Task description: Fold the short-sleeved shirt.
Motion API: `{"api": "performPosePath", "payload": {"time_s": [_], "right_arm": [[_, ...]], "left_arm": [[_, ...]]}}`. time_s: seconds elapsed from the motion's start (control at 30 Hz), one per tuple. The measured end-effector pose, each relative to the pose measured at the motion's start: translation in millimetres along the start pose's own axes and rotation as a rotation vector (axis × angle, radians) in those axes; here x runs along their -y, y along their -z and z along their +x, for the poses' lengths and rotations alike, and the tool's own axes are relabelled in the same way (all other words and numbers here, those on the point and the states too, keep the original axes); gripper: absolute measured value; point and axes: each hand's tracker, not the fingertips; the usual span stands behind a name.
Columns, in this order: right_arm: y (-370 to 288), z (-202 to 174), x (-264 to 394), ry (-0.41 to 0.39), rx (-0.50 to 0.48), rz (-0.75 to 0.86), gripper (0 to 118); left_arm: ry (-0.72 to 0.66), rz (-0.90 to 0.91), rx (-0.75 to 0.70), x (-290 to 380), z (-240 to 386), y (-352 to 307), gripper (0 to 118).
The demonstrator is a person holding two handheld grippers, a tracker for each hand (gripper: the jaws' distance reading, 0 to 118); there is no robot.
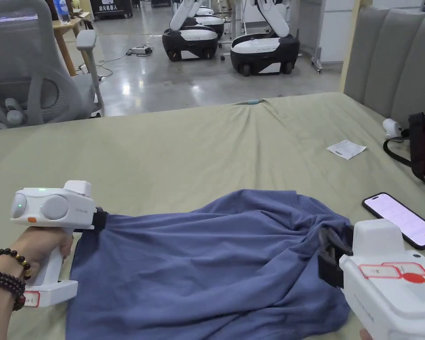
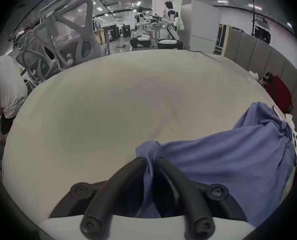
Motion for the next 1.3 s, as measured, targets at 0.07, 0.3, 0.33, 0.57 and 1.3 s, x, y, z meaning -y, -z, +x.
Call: {"api": "performPosePath", "payload": {"time_s": [0.07,0.3,0.33,0.57,1.3], "right_arm": [[11,14,-3,0.066,-0.018,-0.114,116],[52,43,17,0.082,-0.017,-0.451,103],[58,45,25,0.099,-0.033,-0.456,96],[74,32,32,0.068,-0.088,-0.41,6],[43,15,-346,-0.05,0.021,0.261,6]], "left_arm": [[0.004,0.018,-0.007,-1,4,-9,2],[-0.039,0.08,0.011,-6,-7,-27,2],[-0.037,0.081,0.011,-7,-7,-29,2],[-0.019,0.097,0.008,-9,-9,-37,2],[-0.111,0.638,-0.201,-162,-67,-273,3]]}}
